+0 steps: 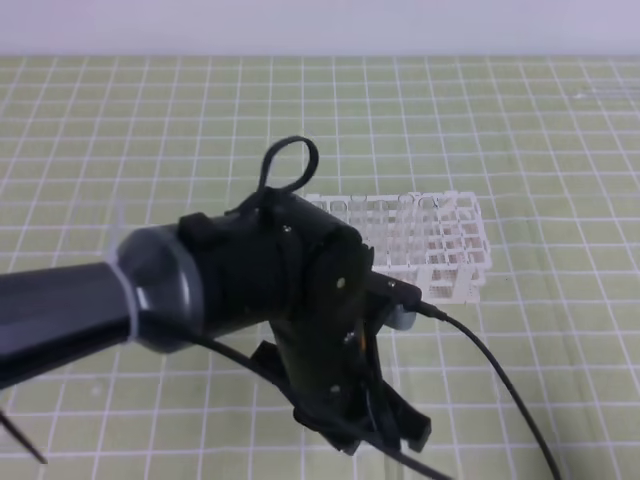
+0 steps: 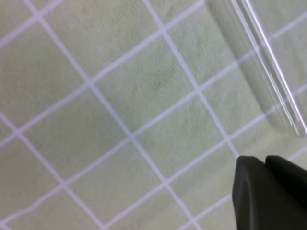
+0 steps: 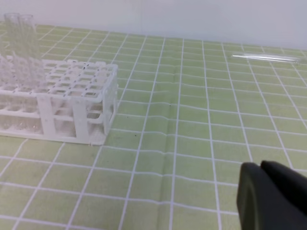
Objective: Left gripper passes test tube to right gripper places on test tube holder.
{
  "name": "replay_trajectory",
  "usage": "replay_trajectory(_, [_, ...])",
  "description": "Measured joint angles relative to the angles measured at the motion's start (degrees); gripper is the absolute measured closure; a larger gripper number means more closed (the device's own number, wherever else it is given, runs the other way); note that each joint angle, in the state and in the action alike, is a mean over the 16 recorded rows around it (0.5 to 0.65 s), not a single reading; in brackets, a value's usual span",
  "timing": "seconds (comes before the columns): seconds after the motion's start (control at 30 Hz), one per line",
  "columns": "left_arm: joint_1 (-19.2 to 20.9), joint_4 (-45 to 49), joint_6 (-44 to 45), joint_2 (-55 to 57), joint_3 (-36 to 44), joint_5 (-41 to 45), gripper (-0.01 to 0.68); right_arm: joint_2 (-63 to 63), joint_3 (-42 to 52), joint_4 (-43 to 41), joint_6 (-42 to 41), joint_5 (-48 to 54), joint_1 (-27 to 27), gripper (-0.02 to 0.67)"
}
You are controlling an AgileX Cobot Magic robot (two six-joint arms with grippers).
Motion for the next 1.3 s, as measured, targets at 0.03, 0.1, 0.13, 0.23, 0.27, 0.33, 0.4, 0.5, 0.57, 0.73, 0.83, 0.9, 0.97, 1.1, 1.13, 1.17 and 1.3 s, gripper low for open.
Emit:
replay_trajectory(0.03, [0.0, -0.1, -1.0, 0.7, -0.2, -0.1, 0.587, 0.0, 0.0, 0.0, 0.0, 0.0, 0.0, 0.666])
replay_trajectory(0.1, [0.0, -0.5, -3.1, 1.7, -0.5, -0.7, 0.544, 0.0, 0.0, 0.0, 0.0, 0.0, 0.0, 0.666])
replay_trajectory(0.13, [0.0, -0.5, -4.4, 2.1, -0.6, -1.2, 0.522, 0.0, 0.0, 0.0, 0.0, 0.0, 0.0, 0.666])
replay_trajectory(0.23, [-0.2, -0.6, -8.1, 3.2, -0.7, -3.1, 0.460, 0.0, 0.0, 0.0, 0.0, 0.0, 0.0, 0.666])
replay_trajectory(0.27, [-0.3, -0.6, -9.3, 3.4, -0.7, -3.8, 0.440, 0.0, 0.0, 0.0, 0.0, 0.0, 0.0, 0.666])
replay_trajectory(0.33, [-0.7, -0.6, -11.7, 3.9, -0.7, -5.2, 0.405, 0.0, 0.0, 0.0, 0.0, 0.0, 0.0, 0.666])
replay_trajectory(0.4, [-1.1, -0.6, -13.7, 4.5, -0.7, -6.4, 0.377, 0.0, 0.0, 0.0, 0.0, 0.0, 0.0, 0.666])
replay_trajectory(0.5, [-2.0, -0.7, -16.3, 5.3, -0.7, -8.1, 0.335, 0.0, 0.0, 0.0, 0.0, 0.0, 0.0, 0.666])
replay_trajectory(0.57, [-2.7, -0.7, -17.3, 6.0, -0.7, -9.0, 0.333, 0.0, 0.0, 0.0, 0.0, 0.0, 0.0, 0.666])
replay_trajectory(0.73, [-4.2, -0.9, -18.3, 7.8, -0.7, -9.7, 0.332, 0.0, 0.0, 0.0, 0.0, 0.0, 0.0, 0.666])
replay_trajectory(0.83, [-4.9, -1.1, -18.3, 8.8, -0.7, -9.4, 0.332, 0.0, 0.0, 0.0, 0.0, 0.0, 0.0, 0.666])
replay_trajectory(0.9, [-5.3, -1.2, -18.3, 9.5, -0.7, -9.2, 0.332, 0.0, 0.0, 0.0, 0.0, 0.0, 0.0, 0.666])
replay_trajectory(0.97, [-5.5, -1.4, -18.3, 10.1, -0.7, -8.9, 0.333, 0.0, 0.0, 0.0, 0.0, 0.0, 0.0, 0.666])
replay_trajectory(1.1, [-5.8, -1.7, -18.4, 11.1, -0.7, -8.1, 0.346, 0.0, 0.0, 0.0, 0.0, 0.0, 0.0, 0.666])
replay_trajectory(1.13, [-5.9, -1.7, -18.4, 11.4, -0.8, -8.0, 0.352, 0.0, 0.0, 0.0, 0.0, 0.0, 0.0, 0.666])
replay_trajectory(1.17, [-6.0, -1.7, -18.5, 11.6, -0.8, -7.9, 0.359, 0.0, 0.0, 0.0, 0.0, 0.0, 0.0, 0.666])
replay_trajectory(1.3, [-6.2, -1.7, -18.5, 12.1, -0.8, -7.5, 0.433, 0.0, 0.0, 0.0, 0.0, 0.0, 0.0, 0.666])
